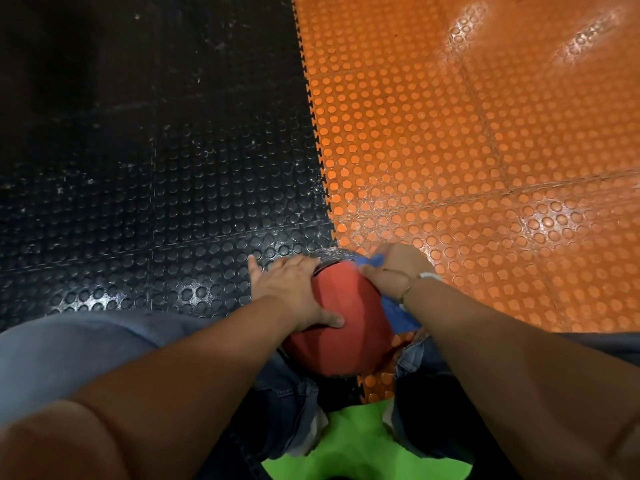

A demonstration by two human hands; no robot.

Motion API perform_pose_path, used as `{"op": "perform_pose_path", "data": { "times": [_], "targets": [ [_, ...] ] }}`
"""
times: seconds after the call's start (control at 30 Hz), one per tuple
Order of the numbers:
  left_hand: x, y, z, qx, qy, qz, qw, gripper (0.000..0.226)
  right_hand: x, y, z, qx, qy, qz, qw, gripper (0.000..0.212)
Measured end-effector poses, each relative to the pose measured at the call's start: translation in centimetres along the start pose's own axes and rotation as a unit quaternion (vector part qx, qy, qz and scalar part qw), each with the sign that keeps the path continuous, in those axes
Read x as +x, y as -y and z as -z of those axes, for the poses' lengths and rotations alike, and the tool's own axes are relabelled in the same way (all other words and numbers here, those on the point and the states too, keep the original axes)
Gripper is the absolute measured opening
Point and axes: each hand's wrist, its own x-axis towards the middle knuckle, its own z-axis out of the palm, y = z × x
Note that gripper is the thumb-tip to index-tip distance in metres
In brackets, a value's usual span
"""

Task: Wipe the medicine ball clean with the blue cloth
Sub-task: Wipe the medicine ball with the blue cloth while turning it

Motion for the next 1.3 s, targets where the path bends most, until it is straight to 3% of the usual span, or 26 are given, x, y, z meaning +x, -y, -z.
{"op": "perform_pose_path", "data": {
  "times": [0.07, 0.2, 0.4, 0.57, 0.73, 0.9, 1.07, 1.2, 1.3],
  "targets": [
    [0.1, 0.3, 0.2, -0.001, 0.003, 0.006, 1.0, 0.116, -0.5, 0.8, -0.3, -0.06, -0.009, 0.024, 0.998, 0.032],
    [0.8, 0.6, 0.6, -0.038, 0.012, 0.015, 0.999, 0.108, -2.2, 3.6, -2.3, -0.099, -0.015, 0.197, 0.975, 0.03],
    [1.7, -0.1, 1.2, -0.02, 0.014, 0.011, 1.0, 0.116, 0.2, 0.4, -1.1, -0.018, -0.051, 0.036, 0.998, 0.028],
    [2.5, -0.6, 1.6, 0.006, 0.059, -0.006, 0.998, 0.115, -0.4, 2.4, -3.1, -0.096, -0.049, 0.183, 0.977, 0.026],
    [2.5, -0.2, 1.5, -0.028, 0.071, -0.001, 0.997, 0.118, 1.3, 0.3, -1.5, -0.034, -0.047, 0.041, 0.997, 0.028],
    [2.9, 0.2, 1.6, -0.047, 0.08, 0.006, 0.996, 0.118, 0.2, 2.6, -2.6, -0.113, -0.06, 0.12, 0.984, 0.028],
    [2.4, -0.2, 1.4, -0.038, 0.036, 0.001, 0.999, 0.112, 1.2, 1.3, -1.5, -0.047, -0.082, 0.025, 0.995, 0.021],
    [2.2, -0.8, 1.6, -0.016, -0.004, -0.022, 1.0, 0.095, 0.3, 3.0, -2.5, -0.141, -0.073, 0.117, 0.98, 0.024],
    [2.0, -1.0, 1.8, -0.01, 0.005, -0.017, 1.0, 0.097, 0.9, 1.9, -2.1, -0.063, -0.063, 0.073, 0.993, 0.019]
  ]
}}
